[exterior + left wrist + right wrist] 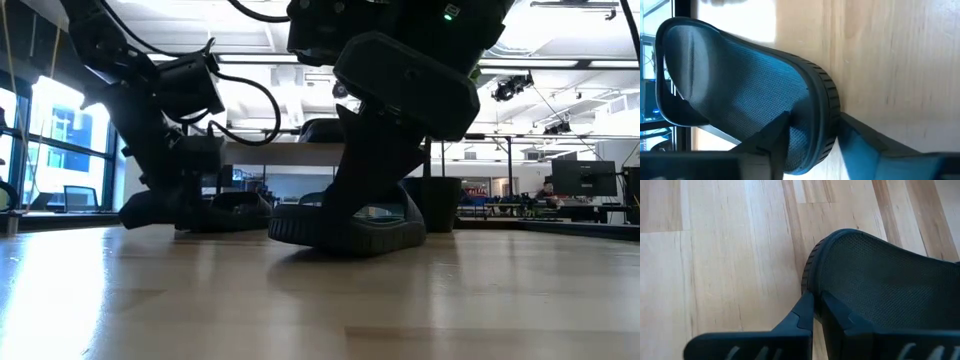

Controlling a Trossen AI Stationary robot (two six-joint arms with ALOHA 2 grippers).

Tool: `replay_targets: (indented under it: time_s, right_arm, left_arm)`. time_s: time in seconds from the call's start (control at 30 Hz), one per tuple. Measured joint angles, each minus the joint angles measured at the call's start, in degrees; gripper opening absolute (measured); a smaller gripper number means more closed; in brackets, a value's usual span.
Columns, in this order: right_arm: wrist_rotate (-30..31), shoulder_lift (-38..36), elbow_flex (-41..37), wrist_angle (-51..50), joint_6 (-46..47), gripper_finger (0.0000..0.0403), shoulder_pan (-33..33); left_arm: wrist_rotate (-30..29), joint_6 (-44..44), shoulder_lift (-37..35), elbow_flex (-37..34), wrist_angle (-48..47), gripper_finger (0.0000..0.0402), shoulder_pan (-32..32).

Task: Pick and place slides into the shelf
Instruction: Put the black slipper under the shelf

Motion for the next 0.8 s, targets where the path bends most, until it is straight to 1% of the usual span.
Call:
replay_targets:
  time_s: [0.17, 0.23, 0.27, 0.6, 0.7, 0.8]
  right_arm:
    - [0.0, 0.0, 0.0, 0.0, 0.0, 0.0, 0.0]
    - [0.0, 0.0, 0.0, 0.0, 0.0, 0.0, 0.0]
    - [0.0, 0.0, 0.0, 0.0, 0.0, 0.0, 0.0]
    - [0.3, 0.0, 0.0, -0.7, 1.1, 0.0, 0.0]
    - [0.3, 0.0, 0.0, -0.7, 1.1, 0.0, 0.0]
    - [0.4, 0.0, 0.0, -0.8, 1.1, 0.0, 0.2]
  left_arm:
    - [0.9, -0.3, 0.0, 0.1, -0.4, 0.0075, 0.0]
    - [1.0, -1.5, -0.1, 0.1, -0.6, 0.0052, -0.1]
    - [1.0, -2.2, -0.1, 0.1, -0.7, 0.0046, -0.5]
    - [-0.6, -7.7, 0.0, 0.1, -1.1, 0.004, -6.2]
    - [-0.6, -12.0, 0.0, 0.1, -1.1, 0.0039, -7.6]
    - [-1.0, -18.7, 0.0, 0.2, -1.2, 0.0038, -7.6]
